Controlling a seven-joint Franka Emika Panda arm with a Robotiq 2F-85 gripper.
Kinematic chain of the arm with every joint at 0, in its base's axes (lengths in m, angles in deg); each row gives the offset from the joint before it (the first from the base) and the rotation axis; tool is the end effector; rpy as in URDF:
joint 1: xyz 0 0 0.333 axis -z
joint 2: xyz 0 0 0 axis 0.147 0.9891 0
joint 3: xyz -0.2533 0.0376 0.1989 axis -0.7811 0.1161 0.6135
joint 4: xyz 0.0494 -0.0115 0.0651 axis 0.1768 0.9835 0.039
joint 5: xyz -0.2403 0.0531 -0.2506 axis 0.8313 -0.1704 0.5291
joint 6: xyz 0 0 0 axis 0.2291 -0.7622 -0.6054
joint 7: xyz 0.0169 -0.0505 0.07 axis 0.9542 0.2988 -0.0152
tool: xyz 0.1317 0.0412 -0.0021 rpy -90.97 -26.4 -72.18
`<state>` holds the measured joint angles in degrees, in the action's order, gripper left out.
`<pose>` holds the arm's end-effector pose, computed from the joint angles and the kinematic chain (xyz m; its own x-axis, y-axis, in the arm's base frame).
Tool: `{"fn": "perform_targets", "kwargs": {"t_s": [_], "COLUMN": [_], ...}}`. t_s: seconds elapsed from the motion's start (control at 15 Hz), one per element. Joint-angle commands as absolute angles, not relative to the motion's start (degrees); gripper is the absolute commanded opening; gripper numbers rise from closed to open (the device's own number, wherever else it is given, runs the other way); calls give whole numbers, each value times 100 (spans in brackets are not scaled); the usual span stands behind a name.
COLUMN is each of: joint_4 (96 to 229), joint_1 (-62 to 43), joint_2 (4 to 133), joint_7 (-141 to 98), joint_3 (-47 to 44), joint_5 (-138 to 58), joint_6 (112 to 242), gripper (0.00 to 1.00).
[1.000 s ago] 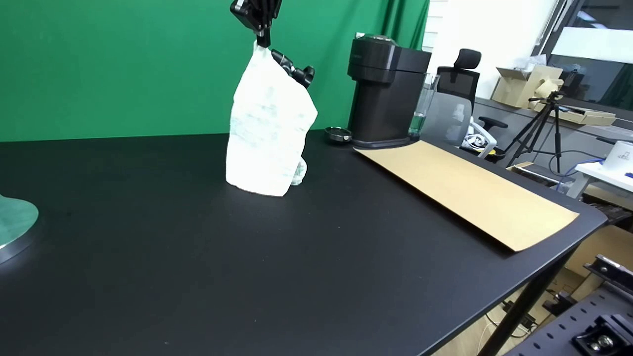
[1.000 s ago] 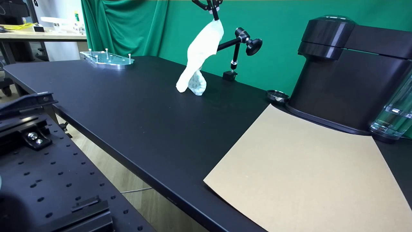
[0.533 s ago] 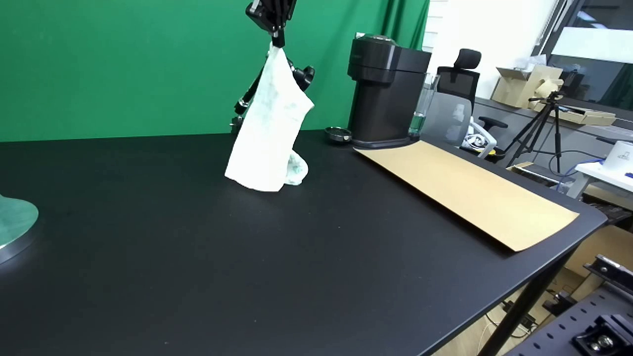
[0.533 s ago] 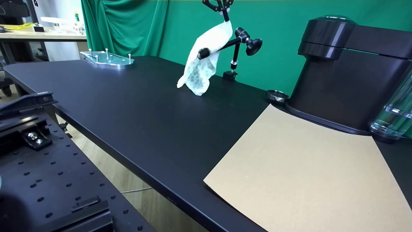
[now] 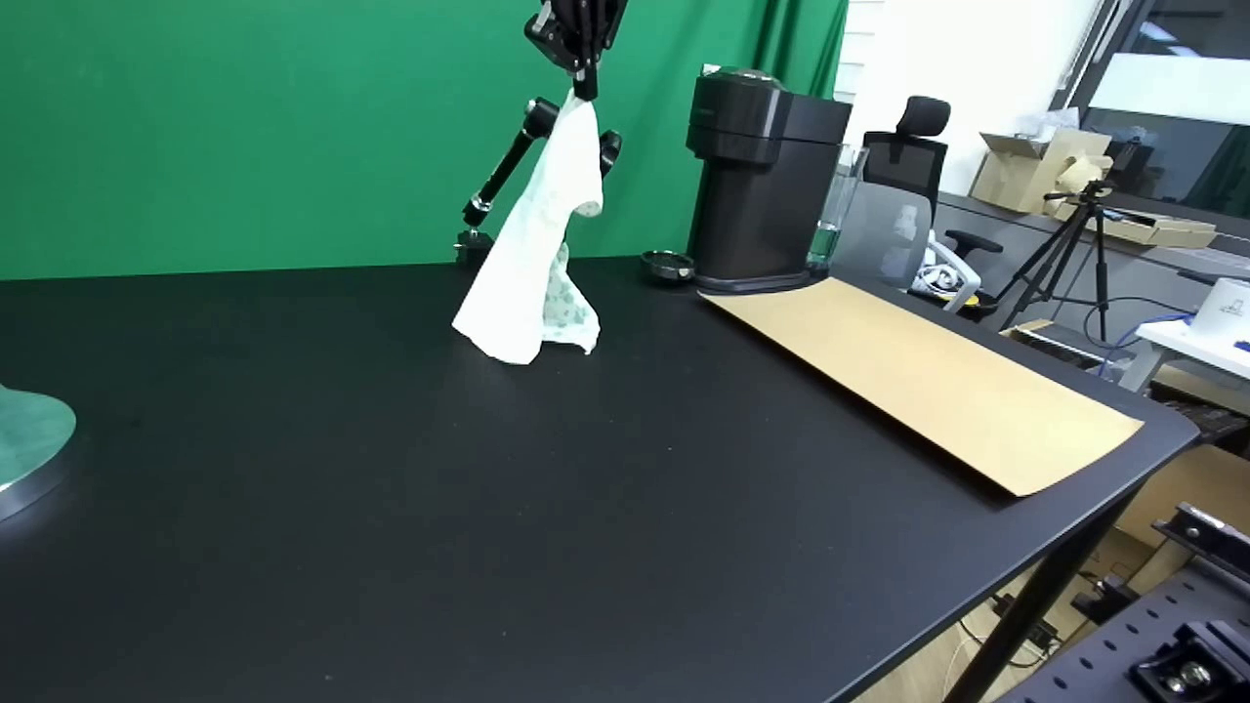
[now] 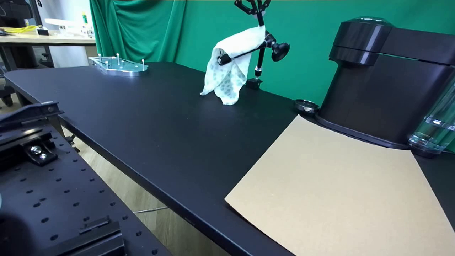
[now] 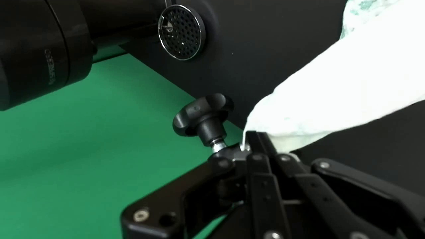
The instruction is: Hang the white towel on the black stand
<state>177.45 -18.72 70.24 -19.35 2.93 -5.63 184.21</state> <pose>0.6204 0.1027 0.3775 0.8239 0.5299 0.2011 0.3933 -0.7900 0.4703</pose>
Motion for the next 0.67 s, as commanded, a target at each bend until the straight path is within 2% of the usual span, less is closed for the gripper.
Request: {"fn": "perform_targets", "kwargs": {"t_s": [0.0,0.6], "joint_4": [18008,18651], "joint_1": [-1753,-1538], "joint_2": [6844,6711], "joint_7": [-1686,-1612], "joint_3": [203,43], "joint_5": [-613,-810], "joint_6": [18567,18877], "gripper": [0,0]}}
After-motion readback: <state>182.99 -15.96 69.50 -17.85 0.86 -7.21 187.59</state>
